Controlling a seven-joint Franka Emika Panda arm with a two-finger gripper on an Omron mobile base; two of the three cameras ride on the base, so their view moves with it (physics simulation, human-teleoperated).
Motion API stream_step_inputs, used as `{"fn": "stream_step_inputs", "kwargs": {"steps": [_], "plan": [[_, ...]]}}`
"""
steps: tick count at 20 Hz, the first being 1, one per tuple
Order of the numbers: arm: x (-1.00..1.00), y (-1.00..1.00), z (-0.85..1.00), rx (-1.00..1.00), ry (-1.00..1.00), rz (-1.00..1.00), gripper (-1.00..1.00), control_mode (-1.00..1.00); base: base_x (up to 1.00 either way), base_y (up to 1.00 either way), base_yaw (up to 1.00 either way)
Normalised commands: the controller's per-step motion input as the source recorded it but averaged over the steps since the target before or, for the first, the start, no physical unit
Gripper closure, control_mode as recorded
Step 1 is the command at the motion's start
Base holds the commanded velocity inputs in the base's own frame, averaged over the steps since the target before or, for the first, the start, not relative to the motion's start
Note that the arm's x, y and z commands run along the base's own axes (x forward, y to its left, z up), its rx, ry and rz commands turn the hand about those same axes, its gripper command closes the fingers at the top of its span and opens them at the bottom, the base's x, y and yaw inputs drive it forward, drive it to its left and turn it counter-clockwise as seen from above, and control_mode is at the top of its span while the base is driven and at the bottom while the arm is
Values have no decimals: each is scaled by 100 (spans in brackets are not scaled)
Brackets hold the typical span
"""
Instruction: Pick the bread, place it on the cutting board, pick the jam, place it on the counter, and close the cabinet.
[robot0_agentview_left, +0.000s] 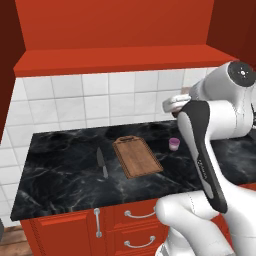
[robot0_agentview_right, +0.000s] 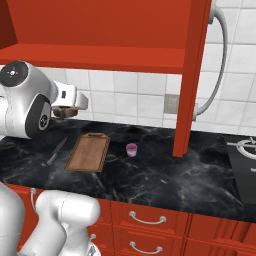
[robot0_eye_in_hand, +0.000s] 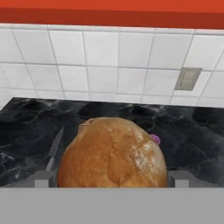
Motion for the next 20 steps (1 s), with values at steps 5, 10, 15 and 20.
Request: {"fn": "stream_step_inputs", "kwargs": {"steps": [5,10,15,20], "plan": [[12,12,-29,0,9,1,100,-100,0,0,0],[23,16,-25,0,11,3,100,-100,0,0,0],[28,14,-34,0,9,3,100,-100,0,0,0],[27,14,-34,0,9,3,100,-100,0,0,0]]}}
